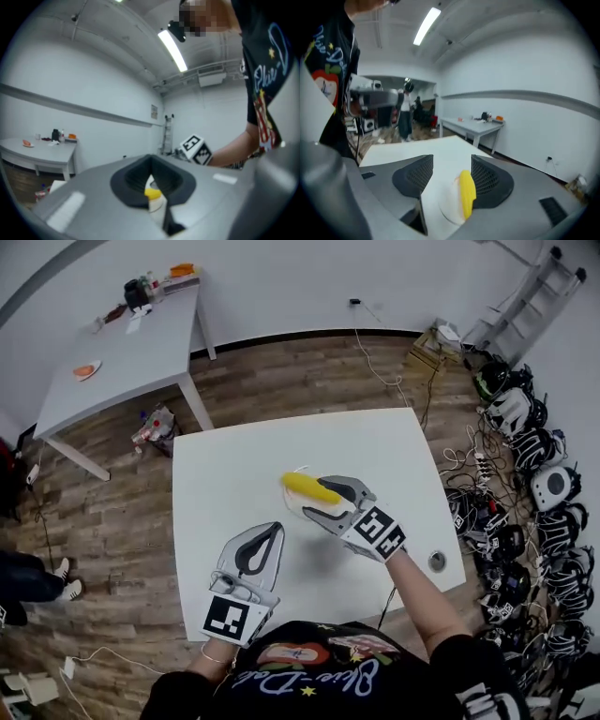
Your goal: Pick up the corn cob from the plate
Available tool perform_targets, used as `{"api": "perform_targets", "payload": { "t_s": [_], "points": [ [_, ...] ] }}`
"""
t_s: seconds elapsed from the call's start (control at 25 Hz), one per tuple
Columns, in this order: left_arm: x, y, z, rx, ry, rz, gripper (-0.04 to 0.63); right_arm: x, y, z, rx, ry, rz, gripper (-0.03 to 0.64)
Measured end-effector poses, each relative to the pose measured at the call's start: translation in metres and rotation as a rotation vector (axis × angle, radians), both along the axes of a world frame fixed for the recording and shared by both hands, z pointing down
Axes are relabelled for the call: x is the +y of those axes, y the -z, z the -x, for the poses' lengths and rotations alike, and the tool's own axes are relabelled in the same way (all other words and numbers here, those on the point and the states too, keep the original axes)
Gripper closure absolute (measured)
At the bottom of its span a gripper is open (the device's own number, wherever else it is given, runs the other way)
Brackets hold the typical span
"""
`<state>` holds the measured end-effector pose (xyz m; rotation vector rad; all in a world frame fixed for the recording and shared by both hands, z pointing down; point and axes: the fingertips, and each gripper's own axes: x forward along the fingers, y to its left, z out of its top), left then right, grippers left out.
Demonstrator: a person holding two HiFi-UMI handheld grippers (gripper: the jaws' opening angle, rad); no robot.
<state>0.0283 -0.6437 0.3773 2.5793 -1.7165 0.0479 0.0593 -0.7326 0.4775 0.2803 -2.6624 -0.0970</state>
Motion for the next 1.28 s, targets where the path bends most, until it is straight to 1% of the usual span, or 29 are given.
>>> {"api": "perform_targets", "payload": {
  "t_s": [0.08, 0.12, 0.2, 0.28, 0.32, 0.4, 0.48, 0.6, 0.68, 0.76, 0.84, 0.92, 0.96, 1.04, 1.08, 1.12, 1.2, 1.28],
  "points": [
    [-0.004, -0.004, 0.015, 0.007, 0.052, 0.019, 0.601, -0.018, -0.039, 0.017, 0.191, 0.098, 0.006, 0.378],
    [-0.005, -0.005, 0.023, 0.019, 0.078, 0.025, 0.601, -0.026, -0.055, 0.024, 0.264, 0.130, 0.017, 0.374],
    [-0.004, -0.008, 0.033, 0.025, 0.113, 0.037, 0.601, -0.038, -0.085, 0.030, 0.389, 0.170, 0.060, 0.368],
    [0.000, -0.014, 0.040, 0.004, 0.137, 0.054, 0.601, -0.045, -0.113, 0.030, 0.509, 0.189, 0.110, 0.356],
    [0.003, -0.018, 0.045, -0.002, 0.155, 0.061, 0.601, -0.048, -0.123, 0.031, 0.551, 0.188, 0.133, 0.352],
    [0.009, -0.024, 0.055, 0.010, 0.188, 0.076, 0.601, -0.054, -0.136, 0.037, 0.591, 0.173, 0.172, 0.342],
    [0.014, -0.028, 0.063, 0.023, 0.209, 0.086, 0.601, -0.059, -0.141, 0.043, 0.617, 0.153, 0.180, 0.341],
    [0.018, -0.027, 0.071, 0.026, 0.223, 0.089, 0.601, -0.060, -0.149, 0.044, 0.672, 0.143, 0.200, 0.341],
    [0.020, -0.027, 0.075, 0.031, 0.224, 0.089, 0.601, -0.060, -0.154, 0.044, 0.681, 0.141, 0.231, 0.342],
    [0.021, -0.028, 0.075, 0.034, 0.222, 0.089, 0.603, -0.061, -0.156, 0.048, 0.660, 0.131, 0.243, 0.349],
    [0.022, -0.030, 0.073, 0.035, 0.215, 0.087, 0.601, -0.061, -0.155, 0.047, 0.620, 0.089, 0.259, 0.356],
    [0.022, -0.029, 0.071, 0.035, 0.203, 0.083, 0.601, -0.060, -0.147, 0.043, 0.524, 0.021, 0.302, 0.357],
    [0.021, -0.028, 0.070, 0.035, 0.198, 0.083, 0.603, -0.061, -0.138, 0.039, 0.446, -0.019, 0.332, 0.357],
    [0.020, -0.026, 0.070, 0.035, 0.193, 0.084, 0.603, -0.059, -0.112, 0.031, 0.253, -0.095, 0.397, 0.357],
    [0.019, -0.026, 0.070, 0.028, 0.192, 0.082, 0.601, -0.055, -0.096, 0.027, 0.153, -0.118, 0.416, 0.357],
    [0.018, -0.025, 0.069, 0.013, 0.190, 0.076, 0.603, -0.049, -0.078, 0.023, 0.058, -0.130, 0.418, 0.357],
    [0.015, -0.022, 0.068, -0.012, 0.184, 0.062, 0.601, -0.034, -0.040, 0.016, -0.113, -0.138, 0.388, 0.357],
    [0.011, -0.017, 0.069, -0.009, 0.182, 0.049, 0.603, -0.017, 0.001, 0.011, -0.266, -0.141, 0.340, 0.357]
  ]
}}
